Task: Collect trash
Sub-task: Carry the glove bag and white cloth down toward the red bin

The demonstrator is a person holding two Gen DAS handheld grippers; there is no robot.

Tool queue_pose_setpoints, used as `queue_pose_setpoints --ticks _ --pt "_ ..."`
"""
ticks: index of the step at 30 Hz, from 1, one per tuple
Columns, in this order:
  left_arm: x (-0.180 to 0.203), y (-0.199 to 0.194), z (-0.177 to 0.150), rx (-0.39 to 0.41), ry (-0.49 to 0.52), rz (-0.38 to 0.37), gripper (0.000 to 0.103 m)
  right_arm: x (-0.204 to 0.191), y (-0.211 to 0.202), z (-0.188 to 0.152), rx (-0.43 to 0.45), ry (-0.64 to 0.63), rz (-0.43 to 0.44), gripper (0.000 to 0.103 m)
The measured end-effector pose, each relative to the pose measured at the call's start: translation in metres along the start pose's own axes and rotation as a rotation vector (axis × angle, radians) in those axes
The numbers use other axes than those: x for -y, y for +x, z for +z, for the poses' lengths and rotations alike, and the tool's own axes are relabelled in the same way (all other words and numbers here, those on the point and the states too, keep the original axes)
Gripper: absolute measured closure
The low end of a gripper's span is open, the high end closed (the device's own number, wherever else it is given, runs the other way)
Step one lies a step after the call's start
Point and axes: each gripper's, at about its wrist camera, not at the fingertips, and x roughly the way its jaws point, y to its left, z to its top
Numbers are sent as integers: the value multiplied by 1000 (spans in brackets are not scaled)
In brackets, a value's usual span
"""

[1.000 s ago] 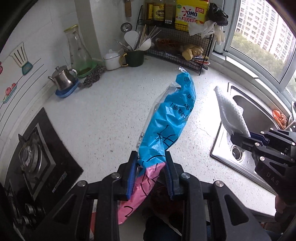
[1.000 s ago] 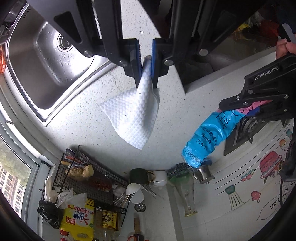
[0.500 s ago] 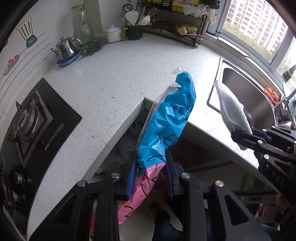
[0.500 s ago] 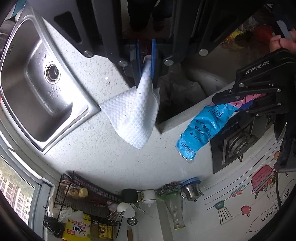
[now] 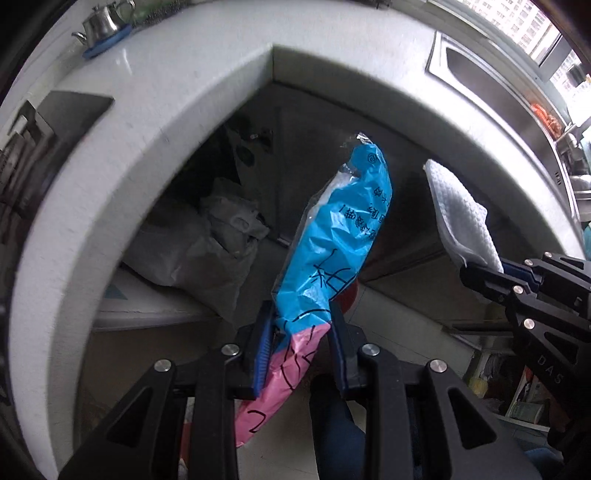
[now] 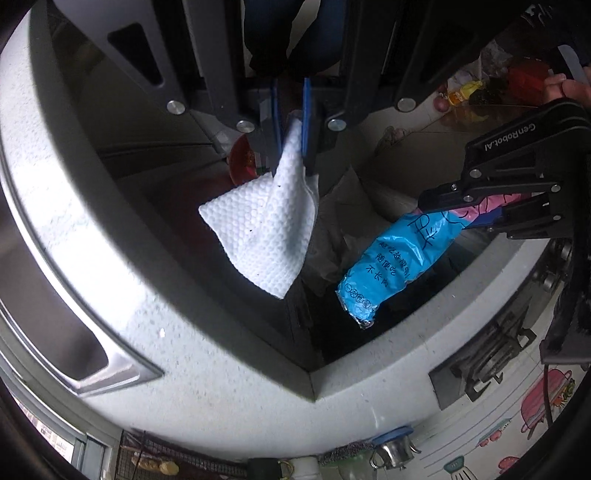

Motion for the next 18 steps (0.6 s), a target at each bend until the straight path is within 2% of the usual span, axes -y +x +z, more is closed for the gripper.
queue_pose_setpoints --ticks 5,9,18 --pt "2 57 -8 -36 5 8 77 14 48 -16 -31 0 -5 95" --pt "4 104 -16 -31 0 -25 77 29 81 -24 -36 -7 -9 95" --pt "24 215 -28 -93 74 -22 77 58 160 -44 -84 -30 -28 95"
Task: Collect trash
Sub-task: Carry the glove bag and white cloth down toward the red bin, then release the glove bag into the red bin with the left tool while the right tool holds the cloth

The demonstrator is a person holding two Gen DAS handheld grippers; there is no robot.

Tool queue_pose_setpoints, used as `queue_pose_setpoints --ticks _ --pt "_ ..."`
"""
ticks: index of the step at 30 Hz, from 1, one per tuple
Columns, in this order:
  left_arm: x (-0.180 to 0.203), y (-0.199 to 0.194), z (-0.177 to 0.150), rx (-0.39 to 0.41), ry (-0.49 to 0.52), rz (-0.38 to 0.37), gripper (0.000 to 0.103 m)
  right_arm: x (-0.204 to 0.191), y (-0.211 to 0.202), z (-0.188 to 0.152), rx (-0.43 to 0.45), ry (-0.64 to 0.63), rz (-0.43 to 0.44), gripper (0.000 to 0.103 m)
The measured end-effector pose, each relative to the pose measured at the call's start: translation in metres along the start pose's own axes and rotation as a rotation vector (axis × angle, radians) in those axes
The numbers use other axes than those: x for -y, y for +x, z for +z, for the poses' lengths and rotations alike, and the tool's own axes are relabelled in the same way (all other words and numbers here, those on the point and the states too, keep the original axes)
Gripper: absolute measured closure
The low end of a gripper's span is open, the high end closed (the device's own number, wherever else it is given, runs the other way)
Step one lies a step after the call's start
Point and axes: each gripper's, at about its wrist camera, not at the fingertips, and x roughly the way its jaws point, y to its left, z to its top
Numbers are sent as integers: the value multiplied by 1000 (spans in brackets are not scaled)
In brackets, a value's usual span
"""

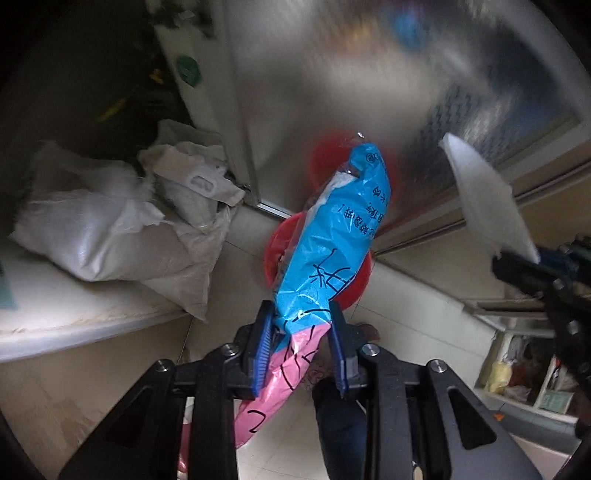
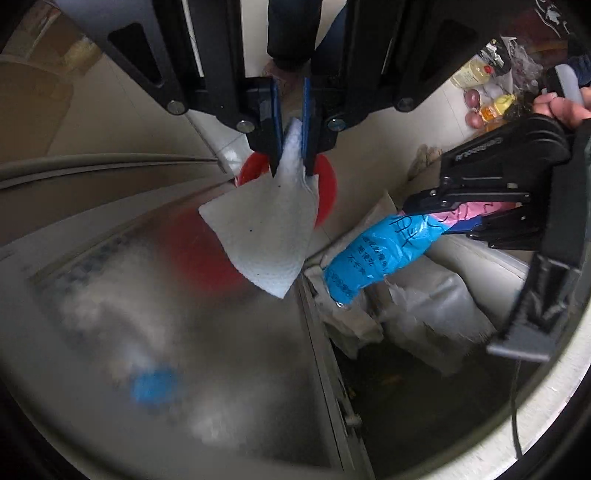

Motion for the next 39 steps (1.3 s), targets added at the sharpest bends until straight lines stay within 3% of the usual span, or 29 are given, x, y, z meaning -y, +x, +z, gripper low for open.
queue_pose_setpoints --ticks 8,10,12,15,21,28,32,39 --pt "1 69 13 -20 25 -3 76 28 45 -5 -23 19 -27 95" --pt "3 76 16 -18 32 0 66 29 49 -3 -27 6 -27 95" --pt "3 75 18 -12 29 0 40 30 51 -3 -27 -4 -27 95" --pt "-2 75 20 -8 27 -14 21 25 55 -3 -36 4 -23 95" --pt "-4 58 15 -12 51 9 16 17 57 6 -43 -10 5 95" --pt "-23 39 5 6 -18 13 12 6 68 12 -71 -45 63 95" --pt "-34 41 -2 0 -55 8 0 -4 85 14 -97 -77 76 95" --pt "-47 52 -10 -21 -88 14 0 -8 108 19 -134 -93 83 95"
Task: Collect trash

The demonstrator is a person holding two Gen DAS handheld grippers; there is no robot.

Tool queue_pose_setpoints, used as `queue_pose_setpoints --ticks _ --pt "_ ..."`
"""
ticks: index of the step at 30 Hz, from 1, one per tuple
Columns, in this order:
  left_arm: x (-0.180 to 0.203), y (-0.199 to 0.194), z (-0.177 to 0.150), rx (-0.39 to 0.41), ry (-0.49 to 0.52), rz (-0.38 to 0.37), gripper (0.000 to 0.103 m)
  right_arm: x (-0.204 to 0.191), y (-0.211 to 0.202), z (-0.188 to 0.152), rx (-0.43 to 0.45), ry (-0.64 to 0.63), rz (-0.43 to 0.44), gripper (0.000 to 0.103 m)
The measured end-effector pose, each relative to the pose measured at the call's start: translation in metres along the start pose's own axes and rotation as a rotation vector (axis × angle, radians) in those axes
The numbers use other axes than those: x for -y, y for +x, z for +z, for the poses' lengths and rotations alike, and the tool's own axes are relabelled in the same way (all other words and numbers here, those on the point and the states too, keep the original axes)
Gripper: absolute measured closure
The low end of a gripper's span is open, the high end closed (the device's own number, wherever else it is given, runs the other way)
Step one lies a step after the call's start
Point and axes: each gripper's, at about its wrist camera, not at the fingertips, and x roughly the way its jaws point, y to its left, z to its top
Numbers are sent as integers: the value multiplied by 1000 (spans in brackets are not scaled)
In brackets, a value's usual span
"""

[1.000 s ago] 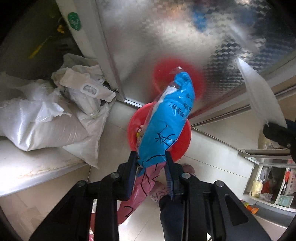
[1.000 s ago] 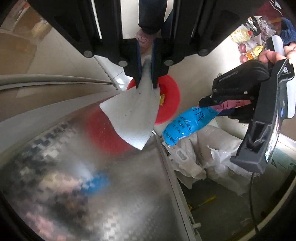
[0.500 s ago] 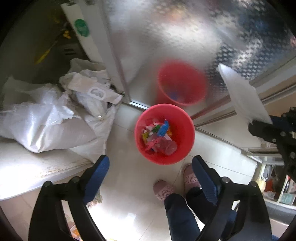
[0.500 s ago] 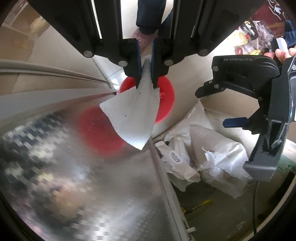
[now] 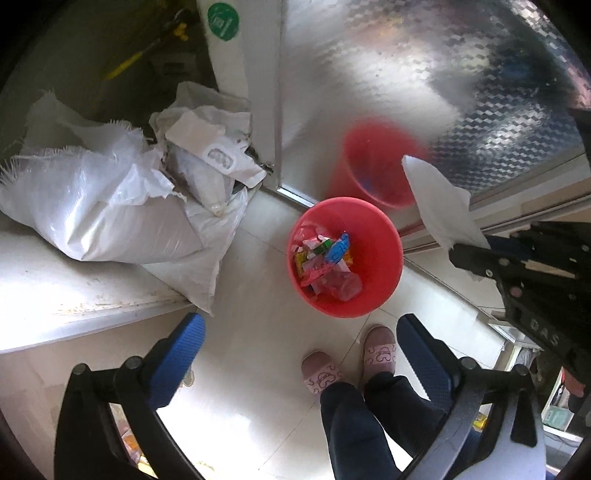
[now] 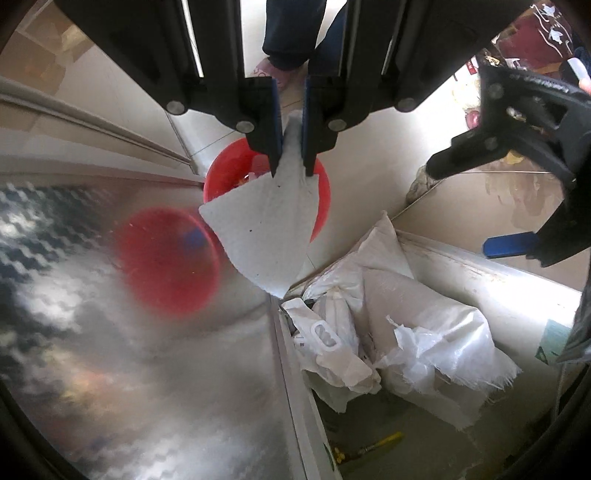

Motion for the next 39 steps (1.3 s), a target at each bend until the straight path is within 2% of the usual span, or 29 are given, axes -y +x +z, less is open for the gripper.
queue_pose_setpoints --ticks 4,6,7,8,9,10,15,20,23,27,29,32,35,37,39 --pt "-8 9 -3 -17 -17 20 0 -1 15 6 -26 -25 -19 94" --pt "-10 13 -5 -26 -17 27 0 -3 22 8 -37 -39 -46 83" --pt "-11 14 -6 -27 -16 32 0 -3 24 9 -37 -39 -60 63" --pt "-12 14 -8 -27 -12 36 0 -2 25 10 -35 -37 -69 50" --pt "-12 14 -9 -28 -7 40 0 0 26 9 -36 -34 -77 28" --pt "-11 14 -11 -29 -3 48 0 0 27 9 -39 -29 -81 23" --pt "-12 4 -19 -13 -16 51 0 -1 24 2 -57 -26 -74 23" --pt "-6 -36 -30 44 -48 71 0 -10 -12 -8 3 -51 -71 15" --pt "-2 -75 -38 99 -76 94 0 -19 -53 -15 69 -63 -58 9" --pt "7 -151 -53 204 -149 140 0 -31 -119 -23 132 -96 -32 7" --pt "12 -194 -61 255 -190 141 0 -33 -156 -25 161 -118 -8 6" --pt "23 -249 -70 317 -224 133 0 -38 -215 -32 236 -141 -20 2" --pt "41 -298 -75 367 -212 143 0 -39 -278 -40 312 -151 -43 1" --pt "55 -328 -74 381 -203 176 0 -40 -313 -45 342 -155 -56 1" --pt "65 -353 -75 409 -195 171 0 -41 -342 -51 378 -158 -79 1"
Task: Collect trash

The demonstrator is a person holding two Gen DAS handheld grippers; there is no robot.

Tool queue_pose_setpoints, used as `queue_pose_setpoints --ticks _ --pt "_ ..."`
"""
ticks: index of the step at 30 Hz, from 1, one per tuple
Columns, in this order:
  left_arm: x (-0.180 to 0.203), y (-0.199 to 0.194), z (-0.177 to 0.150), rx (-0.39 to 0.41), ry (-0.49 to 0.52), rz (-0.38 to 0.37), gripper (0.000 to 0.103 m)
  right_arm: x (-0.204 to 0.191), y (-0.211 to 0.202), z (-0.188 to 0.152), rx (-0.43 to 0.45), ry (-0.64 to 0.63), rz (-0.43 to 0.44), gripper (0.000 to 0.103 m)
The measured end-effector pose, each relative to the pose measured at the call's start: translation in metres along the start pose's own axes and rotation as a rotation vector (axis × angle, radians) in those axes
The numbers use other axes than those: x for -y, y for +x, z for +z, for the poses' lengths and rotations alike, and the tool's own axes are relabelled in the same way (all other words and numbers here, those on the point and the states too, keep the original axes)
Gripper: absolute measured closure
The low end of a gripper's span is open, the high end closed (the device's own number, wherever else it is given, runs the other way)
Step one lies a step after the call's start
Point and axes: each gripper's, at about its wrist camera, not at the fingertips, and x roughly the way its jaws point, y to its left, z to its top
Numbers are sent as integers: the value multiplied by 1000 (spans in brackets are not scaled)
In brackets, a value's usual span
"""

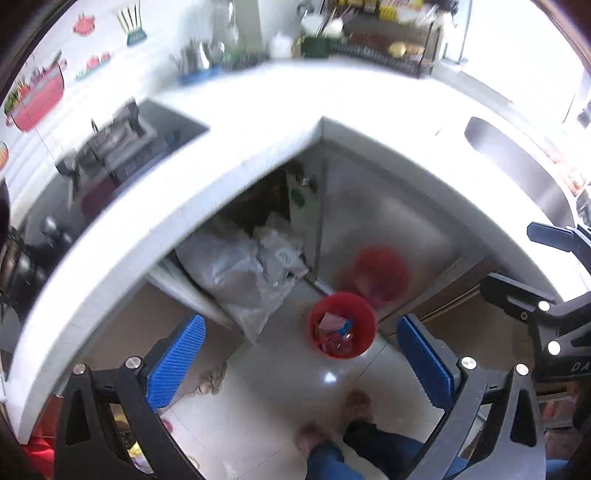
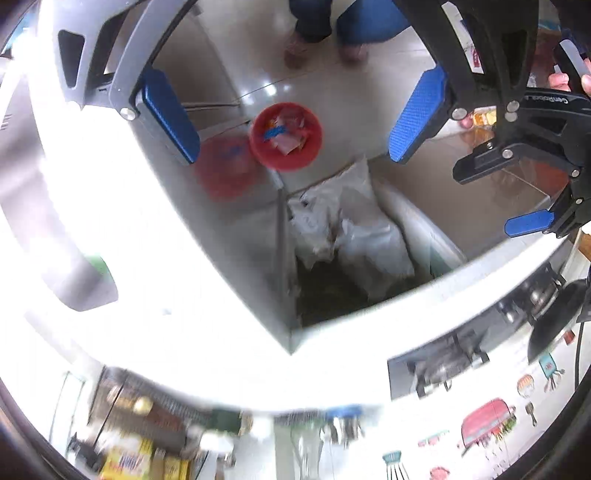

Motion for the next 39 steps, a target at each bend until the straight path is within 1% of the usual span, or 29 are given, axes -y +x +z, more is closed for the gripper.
queue_pose_setpoints --ticks 2,4,8,11,13,16,18,22,25,28,31,34,39 --pt "3 -28 8 44 -5 -34 0 1 -32 4 36 7 -14 1" --pt "3 -54 13 94 -10 -61 0 3 -52 3 61 25 -28 1" --pt "6 -109 17 192 38 -66 0 1 -103 0 151 64 -96 1" --pt "6 -147 13 243 70 -96 0 -11 -133 -3 208 93 -125 1" --pt "2 -171 8 269 84 -123 0 -20 -155 -6 245 122 -124 1" --pt "-2 -206 -1 322 81 -131 0 -37 -187 -12 289 143 -140 1" --pt "-8 -223 -8 361 81 -146 0 -46 -199 -14 306 143 -162 1" --pt "-11 -249 -23 395 102 -128 0 -61 -223 -25 339 177 -171 1" --pt "-15 -271 -39 412 103 -147 0 -70 -242 -35 363 194 -194 1" --pt "-19 -285 -53 411 88 -150 0 -80 -258 -45 374 210 -224 1" --pt "-18 -295 -66 404 84 -154 0 -87 -265 -55 376 232 -221 1" --pt "-15 -302 -75 413 87 -150 0 -92 -268 -62 371 233 -222 0" --pt "-11 -311 -84 421 71 -158 0 -99 -272 -68 369 228 -218 1"
